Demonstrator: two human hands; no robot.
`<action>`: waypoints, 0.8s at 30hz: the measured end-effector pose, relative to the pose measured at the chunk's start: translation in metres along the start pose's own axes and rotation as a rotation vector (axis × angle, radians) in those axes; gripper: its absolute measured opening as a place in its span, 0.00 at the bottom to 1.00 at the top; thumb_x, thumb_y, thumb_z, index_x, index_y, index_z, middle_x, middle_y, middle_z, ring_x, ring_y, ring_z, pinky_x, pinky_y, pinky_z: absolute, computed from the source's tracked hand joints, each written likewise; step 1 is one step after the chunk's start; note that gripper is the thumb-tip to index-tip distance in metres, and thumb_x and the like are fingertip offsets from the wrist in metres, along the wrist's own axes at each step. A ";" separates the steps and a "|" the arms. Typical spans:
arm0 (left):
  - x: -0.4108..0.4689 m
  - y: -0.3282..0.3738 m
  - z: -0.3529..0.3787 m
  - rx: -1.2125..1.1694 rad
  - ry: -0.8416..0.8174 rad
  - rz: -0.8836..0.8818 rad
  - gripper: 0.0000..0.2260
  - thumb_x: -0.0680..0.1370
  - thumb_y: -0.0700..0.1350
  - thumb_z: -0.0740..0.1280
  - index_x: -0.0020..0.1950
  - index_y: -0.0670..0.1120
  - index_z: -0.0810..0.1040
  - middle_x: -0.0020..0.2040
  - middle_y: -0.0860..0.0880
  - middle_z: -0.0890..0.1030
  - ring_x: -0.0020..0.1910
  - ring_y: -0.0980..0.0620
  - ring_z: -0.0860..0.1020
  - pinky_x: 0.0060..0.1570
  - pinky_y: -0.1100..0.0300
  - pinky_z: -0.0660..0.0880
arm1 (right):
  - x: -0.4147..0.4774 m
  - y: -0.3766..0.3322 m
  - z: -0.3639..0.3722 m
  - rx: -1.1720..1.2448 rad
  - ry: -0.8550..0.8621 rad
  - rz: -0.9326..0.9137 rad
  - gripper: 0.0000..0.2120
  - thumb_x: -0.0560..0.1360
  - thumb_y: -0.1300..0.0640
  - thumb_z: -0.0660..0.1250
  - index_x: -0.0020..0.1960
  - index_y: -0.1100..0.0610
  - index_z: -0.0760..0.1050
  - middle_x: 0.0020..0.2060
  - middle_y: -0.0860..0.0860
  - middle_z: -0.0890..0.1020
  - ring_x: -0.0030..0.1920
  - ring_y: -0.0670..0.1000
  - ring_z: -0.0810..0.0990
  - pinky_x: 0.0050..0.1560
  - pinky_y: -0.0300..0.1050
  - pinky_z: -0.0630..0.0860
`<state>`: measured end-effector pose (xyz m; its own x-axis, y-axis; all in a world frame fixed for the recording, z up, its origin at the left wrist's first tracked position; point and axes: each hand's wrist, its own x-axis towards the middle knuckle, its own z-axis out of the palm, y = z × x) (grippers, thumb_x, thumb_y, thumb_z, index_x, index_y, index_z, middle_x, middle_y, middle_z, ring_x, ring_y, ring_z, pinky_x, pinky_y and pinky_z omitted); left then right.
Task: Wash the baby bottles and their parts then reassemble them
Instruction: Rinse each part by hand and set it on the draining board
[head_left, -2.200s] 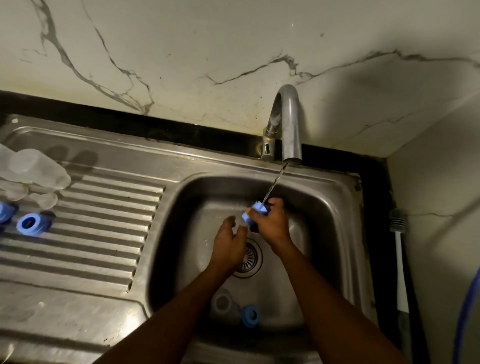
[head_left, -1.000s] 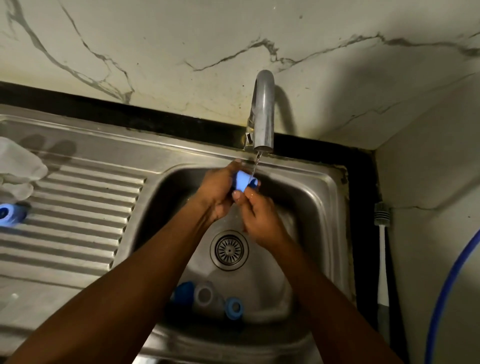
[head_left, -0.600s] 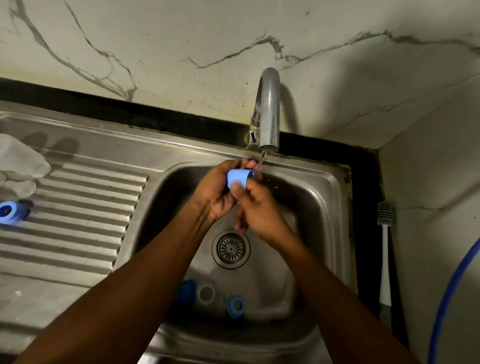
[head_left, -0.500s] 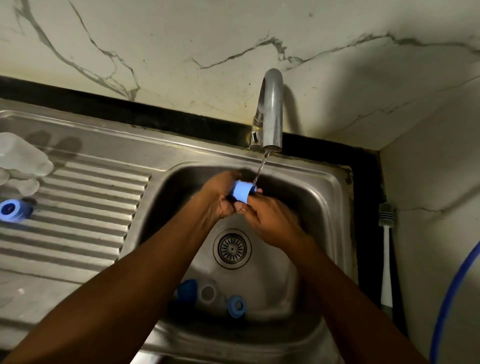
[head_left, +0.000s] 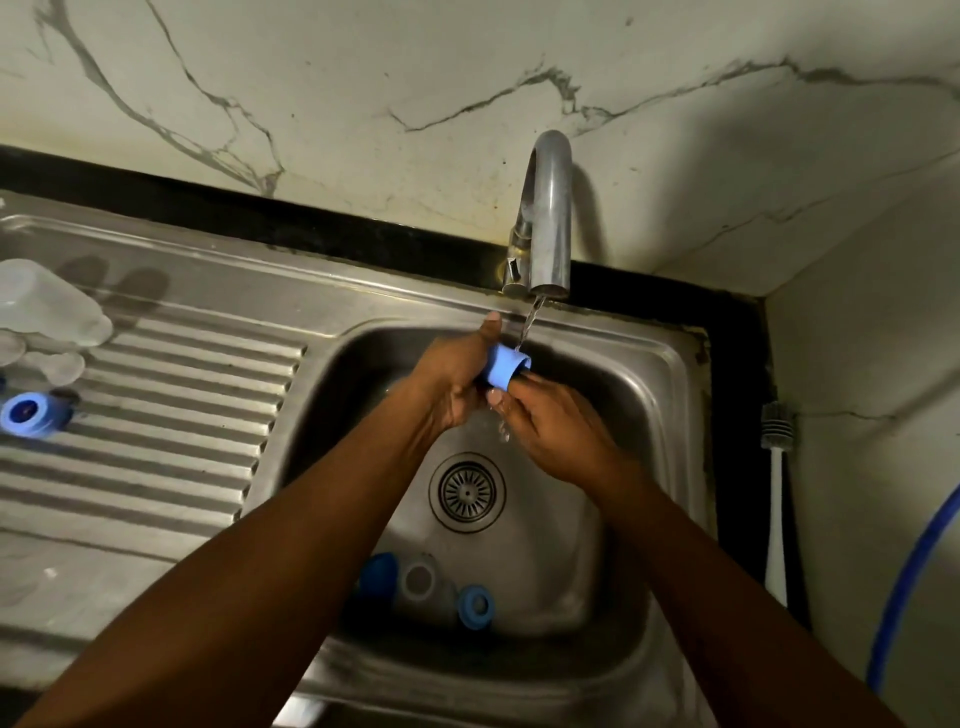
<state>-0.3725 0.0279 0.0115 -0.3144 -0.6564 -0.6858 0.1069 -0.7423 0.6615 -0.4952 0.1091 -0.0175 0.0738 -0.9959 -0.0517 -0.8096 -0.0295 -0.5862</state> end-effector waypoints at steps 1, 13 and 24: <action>-0.002 -0.001 0.000 0.038 -0.008 -0.007 0.22 0.83 0.55 0.61 0.65 0.38 0.78 0.52 0.39 0.83 0.47 0.45 0.81 0.51 0.51 0.79 | 0.002 -0.007 -0.002 0.125 0.040 0.080 0.16 0.84 0.46 0.57 0.61 0.55 0.77 0.46 0.54 0.83 0.42 0.52 0.82 0.44 0.51 0.80; -0.008 -0.010 -0.006 0.125 0.151 0.095 0.23 0.79 0.57 0.69 0.56 0.36 0.81 0.52 0.36 0.84 0.49 0.41 0.85 0.48 0.49 0.84 | 0.002 -0.008 -0.001 -0.005 -0.068 0.015 0.15 0.84 0.46 0.59 0.59 0.55 0.78 0.47 0.50 0.83 0.41 0.45 0.77 0.38 0.36 0.70; -0.011 -0.012 -0.012 0.048 0.046 0.122 0.26 0.77 0.59 0.70 0.54 0.35 0.81 0.49 0.35 0.82 0.37 0.41 0.79 0.34 0.56 0.78 | 0.002 -0.007 -0.003 0.121 -0.051 0.013 0.15 0.83 0.46 0.60 0.61 0.54 0.77 0.45 0.50 0.83 0.42 0.47 0.82 0.43 0.45 0.78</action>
<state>-0.3590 0.0422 0.0072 -0.2579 -0.7478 -0.6117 0.0964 -0.6499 0.7539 -0.4917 0.1071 -0.0110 0.0957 -0.9905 -0.0987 -0.7345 -0.0034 -0.6786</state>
